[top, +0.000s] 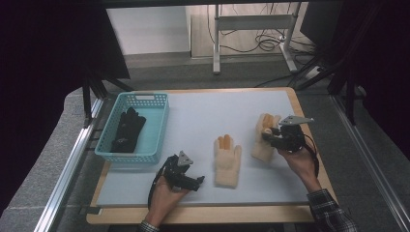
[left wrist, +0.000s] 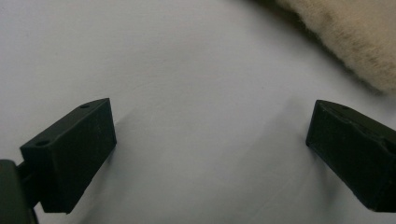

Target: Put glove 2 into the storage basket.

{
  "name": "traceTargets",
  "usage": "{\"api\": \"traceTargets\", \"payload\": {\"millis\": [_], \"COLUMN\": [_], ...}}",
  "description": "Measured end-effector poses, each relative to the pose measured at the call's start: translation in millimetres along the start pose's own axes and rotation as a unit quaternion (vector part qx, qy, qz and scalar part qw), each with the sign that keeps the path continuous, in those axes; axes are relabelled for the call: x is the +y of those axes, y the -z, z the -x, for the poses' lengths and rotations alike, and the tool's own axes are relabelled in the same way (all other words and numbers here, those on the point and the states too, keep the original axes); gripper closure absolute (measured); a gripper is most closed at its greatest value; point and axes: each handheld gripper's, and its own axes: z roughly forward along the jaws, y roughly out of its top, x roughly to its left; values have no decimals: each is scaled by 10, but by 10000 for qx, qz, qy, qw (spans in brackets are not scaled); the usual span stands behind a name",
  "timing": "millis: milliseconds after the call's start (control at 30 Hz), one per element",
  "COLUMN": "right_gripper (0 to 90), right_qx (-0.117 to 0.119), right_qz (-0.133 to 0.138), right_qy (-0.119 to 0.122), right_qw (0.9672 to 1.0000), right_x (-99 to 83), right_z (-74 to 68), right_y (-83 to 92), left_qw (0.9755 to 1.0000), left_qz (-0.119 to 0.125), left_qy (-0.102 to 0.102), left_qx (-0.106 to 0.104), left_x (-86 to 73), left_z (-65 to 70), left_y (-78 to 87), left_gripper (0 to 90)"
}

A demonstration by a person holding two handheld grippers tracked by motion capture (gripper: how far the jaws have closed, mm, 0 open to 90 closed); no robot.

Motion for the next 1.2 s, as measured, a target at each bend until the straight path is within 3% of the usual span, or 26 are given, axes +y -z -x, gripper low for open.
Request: {"api": "traceTargets", "payload": {"millis": [200, 300, 367, 500, 767, 1000, 1100, 1200], "right_gripper": [581, 581, 581, 581, 581, 568, 507, 430], "right_qx": [342, 640, 687, 1018, 1252, 1070, 1063, 1138], "right_qz": [116, 117, 114, 30, -182, -418, -572, -479], "right_qy": [161, 329, 353, 455, 661, 732, 702, 643], "right_qw": [9992, 9973, 9969, 9938, 9898, 9907, 9902, 9903], "right_x": [77, 119, 123, 144, 110, -12, -75, -61], "right_z": [-246, -504, -551, -841, -1174, -1243, -1253, -1224], "right_y": [77, 88, 83, 11, -216, -431, -506, -467], "left_qw": [10000, 10000, 10000, 10000, 10000, 10000, 10000, 10000], "left_qz": [16, 9, 8, 6, 5, 8, 10, 17], "left_qy": [2, 4, 3, 5, 9, 3, 3, 5], "left_qx": [10, 7, 7, 5, 8, 8, 6, 10], "left_x": [0, 1, 1, 1, 0, 0, 0, 0], "left_z": [0, 0, 0, 0, 1, 0, 1, 0], "left_y": [-2, -1, -1, -1, 0, -1, -1, -2], "left_gripper": [18, 18, 18, 18, 18, 18, 18, 18]}}
